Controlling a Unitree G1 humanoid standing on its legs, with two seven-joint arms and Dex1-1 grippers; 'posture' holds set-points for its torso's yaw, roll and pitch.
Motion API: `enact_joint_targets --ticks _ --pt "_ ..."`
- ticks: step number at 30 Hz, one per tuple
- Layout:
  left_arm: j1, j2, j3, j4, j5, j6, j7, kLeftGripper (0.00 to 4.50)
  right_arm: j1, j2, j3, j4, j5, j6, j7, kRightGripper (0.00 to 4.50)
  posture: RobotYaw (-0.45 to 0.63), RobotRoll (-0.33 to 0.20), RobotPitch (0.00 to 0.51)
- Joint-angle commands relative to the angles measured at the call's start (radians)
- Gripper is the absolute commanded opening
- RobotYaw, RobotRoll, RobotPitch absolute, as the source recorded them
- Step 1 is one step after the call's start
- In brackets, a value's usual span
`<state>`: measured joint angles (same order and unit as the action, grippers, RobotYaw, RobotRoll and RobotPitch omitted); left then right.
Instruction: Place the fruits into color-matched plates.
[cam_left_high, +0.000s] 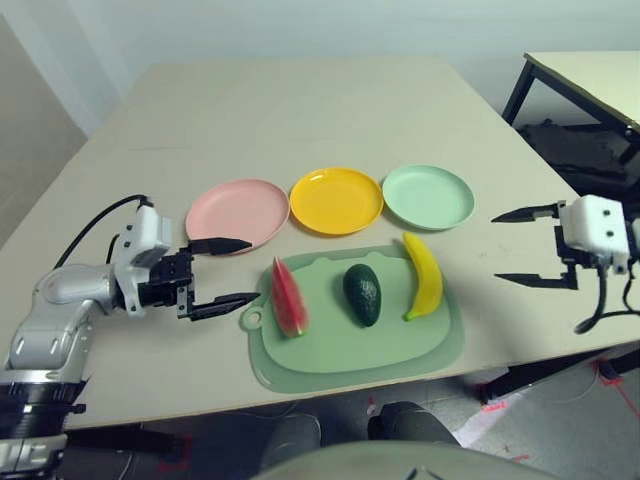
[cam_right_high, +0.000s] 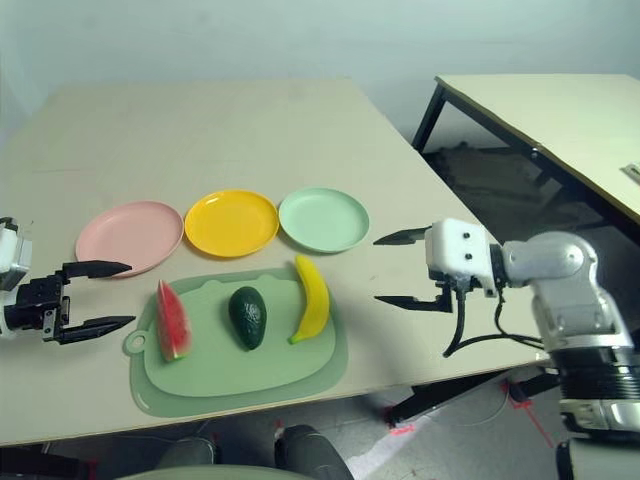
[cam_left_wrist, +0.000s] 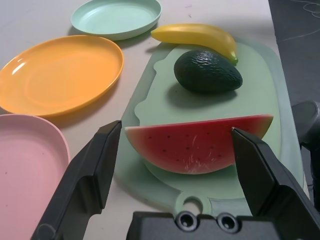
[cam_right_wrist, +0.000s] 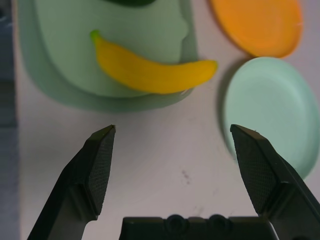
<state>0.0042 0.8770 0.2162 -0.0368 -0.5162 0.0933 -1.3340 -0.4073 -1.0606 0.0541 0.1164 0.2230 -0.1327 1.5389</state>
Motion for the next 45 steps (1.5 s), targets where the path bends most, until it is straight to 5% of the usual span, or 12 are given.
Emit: enact_joint_targets --ticks 1,10,20,31,45 --pt "0.007 0.010 0.005 -0.019 0.006 -0.002 -0.004 4.44 -0.101 0.013 0.087 -0.034 -0.048 0.006 0.058 4.50 0.04 0.000 0.000" --pt "0.006 0.033 0.014 -0.072 -0.036 0.052 -0.024 4.44 -0.365 0.131 0.368 0.003 -0.123 -0.142 0.076 4.50 0.08 0.000 0.000" --pt "0.033 0.030 0.018 -0.154 0.024 -0.027 0.017 4.44 -0.448 0.159 0.608 0.171 -0.209 -0.362 0.076 4.50 0.14 0.000 0.000" --pt "0.043 0.028 0.001 -0.208 0.032 -0.021 0.064 4.44 -0.541 0.334 0.634 0.445 -0.387 -0.530 0.066 4.50 0.16 0.000 0.000" --pt "-0.012 0.026 -0.038 -0.179 0.043 -0.018 0.053 4.44 -0.537 0.416 0.635 0.598 -0.529 -0.609 0.014 4.50 0.16 0.000 0.000"
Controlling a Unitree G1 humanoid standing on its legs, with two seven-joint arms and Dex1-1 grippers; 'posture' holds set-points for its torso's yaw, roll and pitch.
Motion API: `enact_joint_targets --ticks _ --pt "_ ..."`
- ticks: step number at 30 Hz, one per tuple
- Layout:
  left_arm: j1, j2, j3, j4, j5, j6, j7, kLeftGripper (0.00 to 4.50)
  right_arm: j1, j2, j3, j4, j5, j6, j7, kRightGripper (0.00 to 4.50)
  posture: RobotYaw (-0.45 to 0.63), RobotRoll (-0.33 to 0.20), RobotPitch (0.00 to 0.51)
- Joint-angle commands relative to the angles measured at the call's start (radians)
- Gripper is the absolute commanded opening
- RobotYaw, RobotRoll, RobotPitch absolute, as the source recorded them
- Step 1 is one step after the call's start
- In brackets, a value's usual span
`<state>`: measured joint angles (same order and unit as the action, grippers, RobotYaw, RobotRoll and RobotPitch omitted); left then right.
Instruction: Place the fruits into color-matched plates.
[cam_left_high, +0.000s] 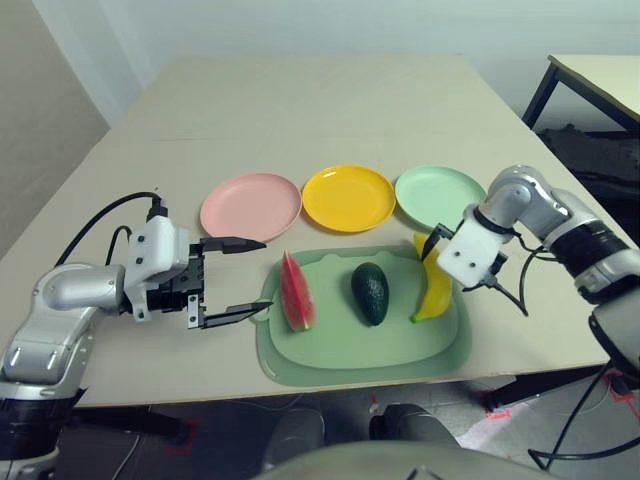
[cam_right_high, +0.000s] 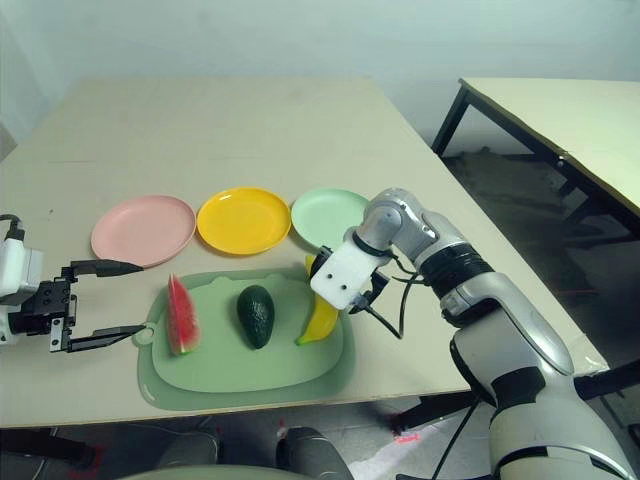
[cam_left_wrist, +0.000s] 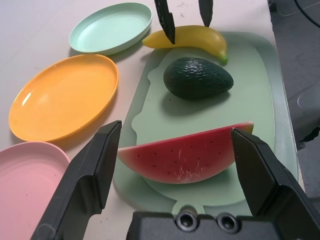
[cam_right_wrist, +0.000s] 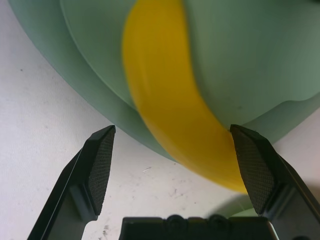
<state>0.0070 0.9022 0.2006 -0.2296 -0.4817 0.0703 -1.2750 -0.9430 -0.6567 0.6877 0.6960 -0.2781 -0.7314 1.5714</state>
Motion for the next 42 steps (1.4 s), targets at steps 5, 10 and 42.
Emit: enact_joint_targets --ticks 5,10,42 --pt "-0.023 -0.003 -0.026 0.023 0.001 0.010 -0.008 4.50 0.002 0.031 -0.008 0.028 -0.040 0.009 -0.038 4.12 0.15 0.000 0.000" --pt "-0.033 -0.004 -0.037 0.030 0.004 0.005 -0.015 4.50 0.015 0.032 -0.012 0.025 -0.041 0.018 -0.042 2.35 0.15 0.000 0.000" --pt "-0.183 -0.109 -0.110 0.118 0.131 0.107 0.240 4.50 -0.369 0.299 -0.098 0.386 0.072 0.302 -0.257 1.65 0.15 0.000 0.000"
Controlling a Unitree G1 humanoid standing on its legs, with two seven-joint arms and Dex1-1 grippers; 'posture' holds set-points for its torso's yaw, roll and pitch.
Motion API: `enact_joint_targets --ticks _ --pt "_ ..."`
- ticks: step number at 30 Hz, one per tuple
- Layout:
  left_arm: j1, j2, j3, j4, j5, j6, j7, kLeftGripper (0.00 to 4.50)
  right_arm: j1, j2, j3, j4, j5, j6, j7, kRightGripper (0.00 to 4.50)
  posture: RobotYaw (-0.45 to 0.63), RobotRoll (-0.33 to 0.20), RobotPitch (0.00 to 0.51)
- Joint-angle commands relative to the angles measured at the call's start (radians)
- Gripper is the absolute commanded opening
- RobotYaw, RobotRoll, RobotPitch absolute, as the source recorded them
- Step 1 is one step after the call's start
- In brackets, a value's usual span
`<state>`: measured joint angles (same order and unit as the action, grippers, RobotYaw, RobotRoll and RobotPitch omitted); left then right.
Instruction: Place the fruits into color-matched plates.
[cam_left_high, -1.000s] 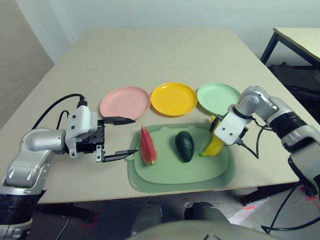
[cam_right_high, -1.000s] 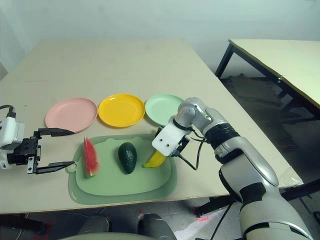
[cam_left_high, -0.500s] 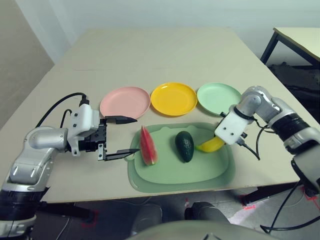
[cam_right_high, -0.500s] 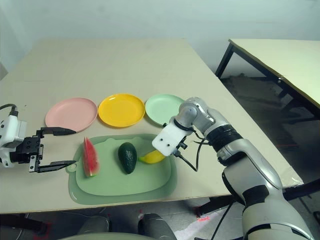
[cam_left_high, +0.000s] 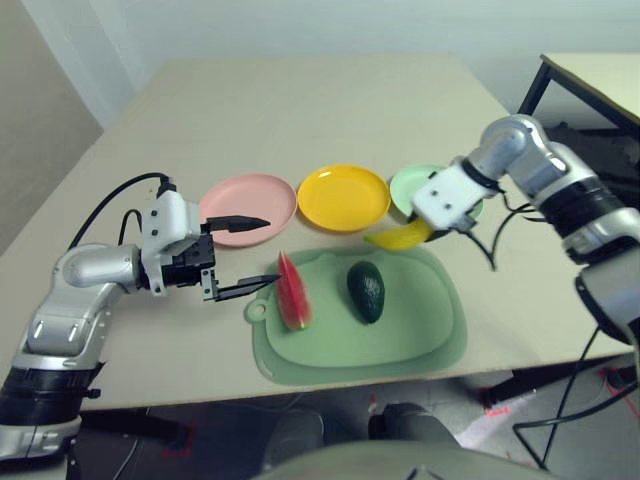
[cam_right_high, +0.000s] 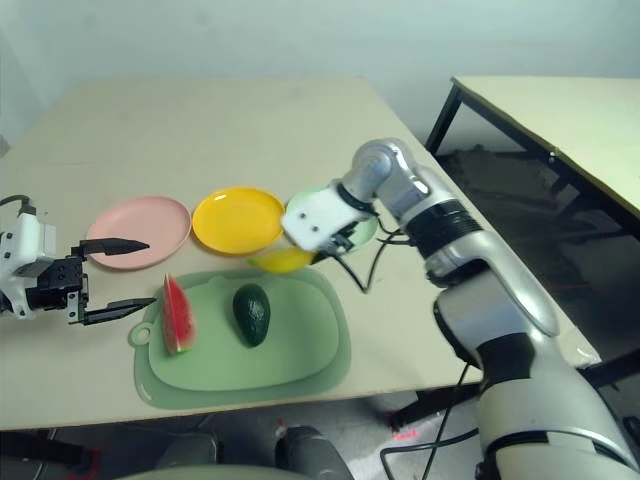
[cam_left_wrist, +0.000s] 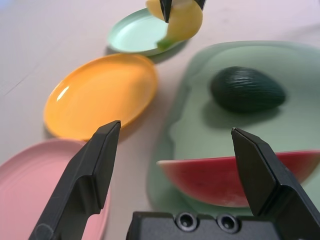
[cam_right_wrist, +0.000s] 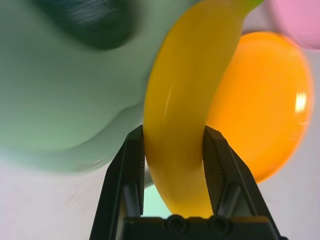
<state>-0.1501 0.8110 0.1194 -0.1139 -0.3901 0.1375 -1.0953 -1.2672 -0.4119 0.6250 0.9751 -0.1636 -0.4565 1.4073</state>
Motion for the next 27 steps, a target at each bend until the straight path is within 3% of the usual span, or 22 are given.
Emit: enact_joint_targets --ticks 1,11,27 --pt "-0.035 -0.027 -0.034 0.000 0.047 0.054 0.081 4.50 -0.060 0.080 -0.041 0.144 -0.057 0.038 -0.129 1.65 0.15 0.000 0.000" --pt "-0.059 -0.070 -0.040 -0.018 0.092 0.136 0.209 4.50 -0.088 0.232 -0.058 0.339 -0.190 0.164 -0.371 1.65 0.19 0.000 0.000" --pt "-0.055 -0.069 -0.035 0.006 0.105 0.108 0.218 4.50 -0.043 0.274 -0.074 0.383 -0.304 0.203 -0.464 1.65 0.20 0.000 0.000"
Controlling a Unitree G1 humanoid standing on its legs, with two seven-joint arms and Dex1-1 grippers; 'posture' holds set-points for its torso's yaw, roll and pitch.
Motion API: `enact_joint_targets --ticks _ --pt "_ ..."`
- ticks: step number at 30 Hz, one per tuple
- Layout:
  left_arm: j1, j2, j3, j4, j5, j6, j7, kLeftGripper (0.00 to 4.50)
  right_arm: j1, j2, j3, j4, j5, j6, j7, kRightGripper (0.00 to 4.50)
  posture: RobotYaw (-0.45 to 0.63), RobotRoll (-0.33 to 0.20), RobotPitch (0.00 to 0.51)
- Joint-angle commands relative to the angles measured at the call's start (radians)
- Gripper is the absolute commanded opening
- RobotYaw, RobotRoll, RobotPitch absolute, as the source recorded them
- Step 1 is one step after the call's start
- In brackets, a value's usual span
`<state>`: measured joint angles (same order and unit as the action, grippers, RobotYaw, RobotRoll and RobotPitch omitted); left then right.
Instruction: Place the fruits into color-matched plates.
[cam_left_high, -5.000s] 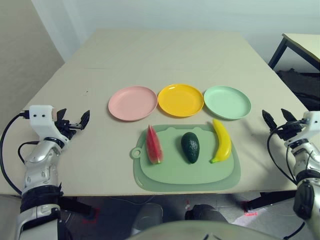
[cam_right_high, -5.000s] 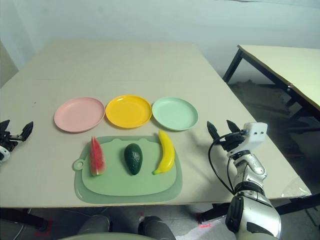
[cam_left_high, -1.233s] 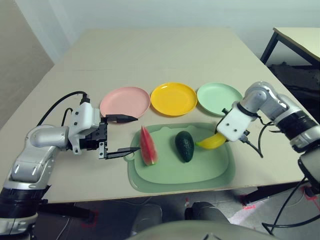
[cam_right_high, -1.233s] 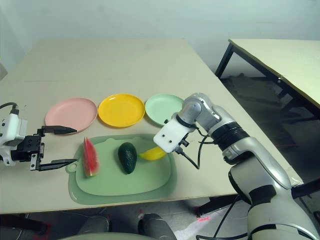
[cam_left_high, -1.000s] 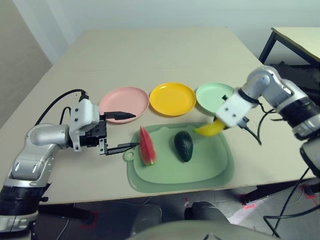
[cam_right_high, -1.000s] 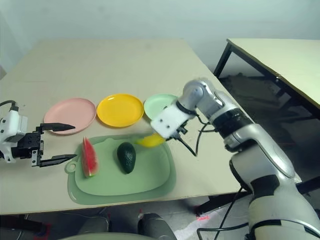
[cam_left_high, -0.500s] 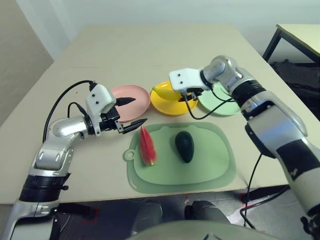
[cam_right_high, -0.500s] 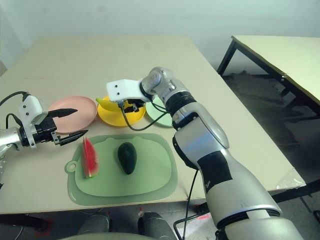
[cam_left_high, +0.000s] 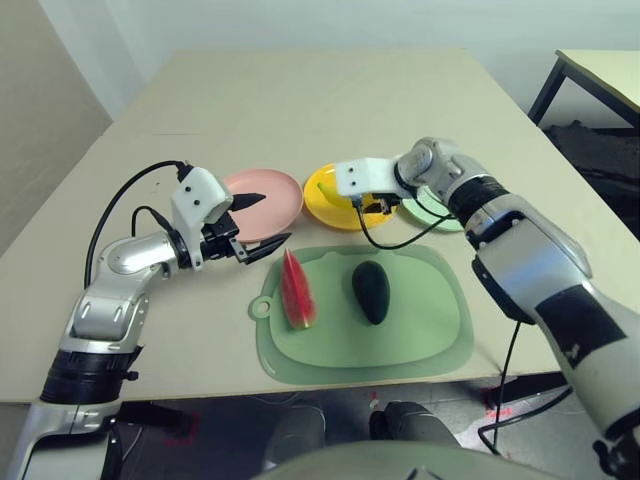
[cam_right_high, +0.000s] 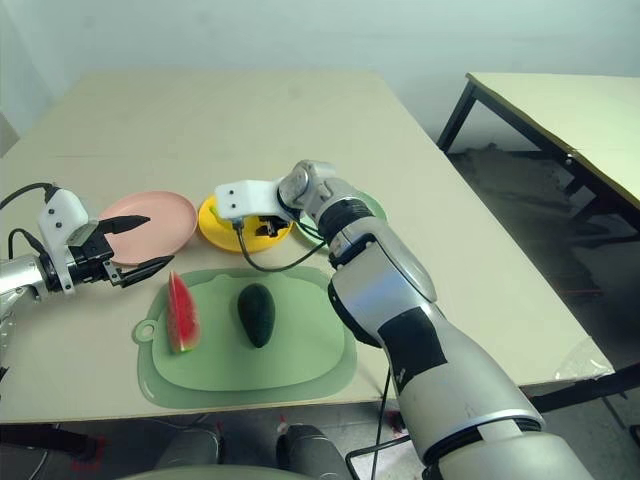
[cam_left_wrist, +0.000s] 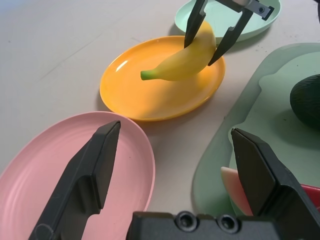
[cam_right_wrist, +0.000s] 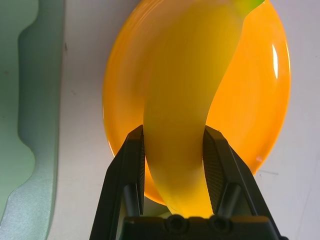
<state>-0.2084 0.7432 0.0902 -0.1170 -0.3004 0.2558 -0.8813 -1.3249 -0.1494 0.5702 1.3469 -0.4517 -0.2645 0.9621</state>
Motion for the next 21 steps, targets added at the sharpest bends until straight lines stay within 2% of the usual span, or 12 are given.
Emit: enact_joint_targets --ticks 1,13,21 --pt "0.002 -0.003 -0.005 0.010 0.016 -0.011 0.005 4.50 0.016 0.013 -0.021 0.012 -0.017 0.013 -0.022 1.65 0.20 0.000 0.000" --pt "-0.040 -0.052 -0.007 0.021 0.044 0.080 0.126 4.50 0.034 0.024 -0.040 0.013 -0.020 0.031 -0.036 1.65 0.21 0.000 0.000" --pt "-0.048 -0.052 -0.012 0.007 0.044 0.101 0.135 4.50 0.040 0.027 -0.059 0.011 -0.027 0.035 -0.035 1.65 0.20 0.000 0.000"
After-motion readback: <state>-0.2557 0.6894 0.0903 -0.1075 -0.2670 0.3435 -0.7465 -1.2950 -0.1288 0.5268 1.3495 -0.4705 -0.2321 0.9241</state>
